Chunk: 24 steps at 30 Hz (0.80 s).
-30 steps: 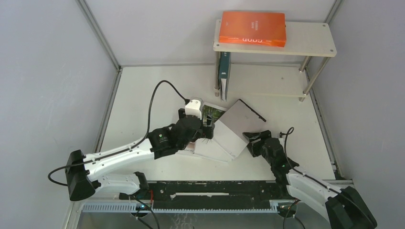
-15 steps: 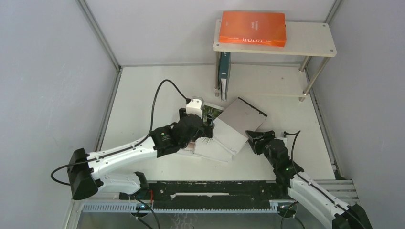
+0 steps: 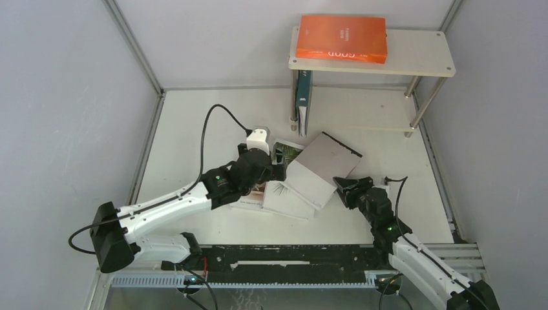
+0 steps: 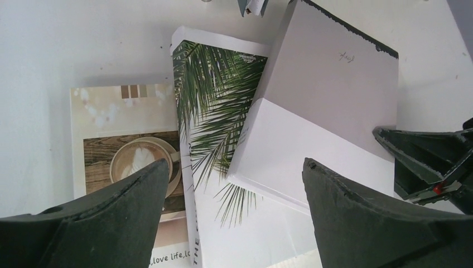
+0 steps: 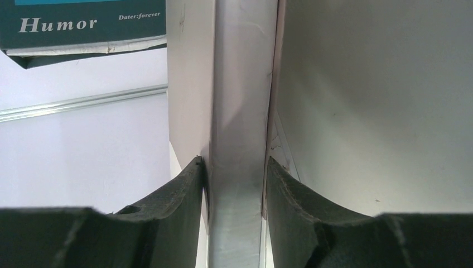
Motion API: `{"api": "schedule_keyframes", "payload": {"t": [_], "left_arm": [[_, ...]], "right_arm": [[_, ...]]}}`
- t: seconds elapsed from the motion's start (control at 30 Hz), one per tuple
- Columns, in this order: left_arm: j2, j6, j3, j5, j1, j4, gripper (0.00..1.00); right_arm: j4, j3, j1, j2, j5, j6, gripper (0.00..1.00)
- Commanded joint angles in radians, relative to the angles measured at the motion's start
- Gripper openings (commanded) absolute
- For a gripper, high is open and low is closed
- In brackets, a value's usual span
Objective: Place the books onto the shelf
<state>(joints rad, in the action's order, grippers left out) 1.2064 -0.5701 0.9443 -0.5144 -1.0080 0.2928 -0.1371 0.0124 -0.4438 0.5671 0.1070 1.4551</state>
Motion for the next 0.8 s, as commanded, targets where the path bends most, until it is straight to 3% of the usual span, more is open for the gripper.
{"api": "schedule_keyframes", "payload": {"t": [0.0,0.77], "left_arm": [[-0.031,-0.062,0.018,0.063,0.039,-0.064,0.93],[0.019,-0.146,-0.011,0.256,0.127,-0.171,0.95]], "right_arm": [[0.021,0.056,0.021,-0.028,-0.038,-0.055,0.43],[0.269,0.157,0.14,-0.258,-0.205,-0.09,0.41]]}}
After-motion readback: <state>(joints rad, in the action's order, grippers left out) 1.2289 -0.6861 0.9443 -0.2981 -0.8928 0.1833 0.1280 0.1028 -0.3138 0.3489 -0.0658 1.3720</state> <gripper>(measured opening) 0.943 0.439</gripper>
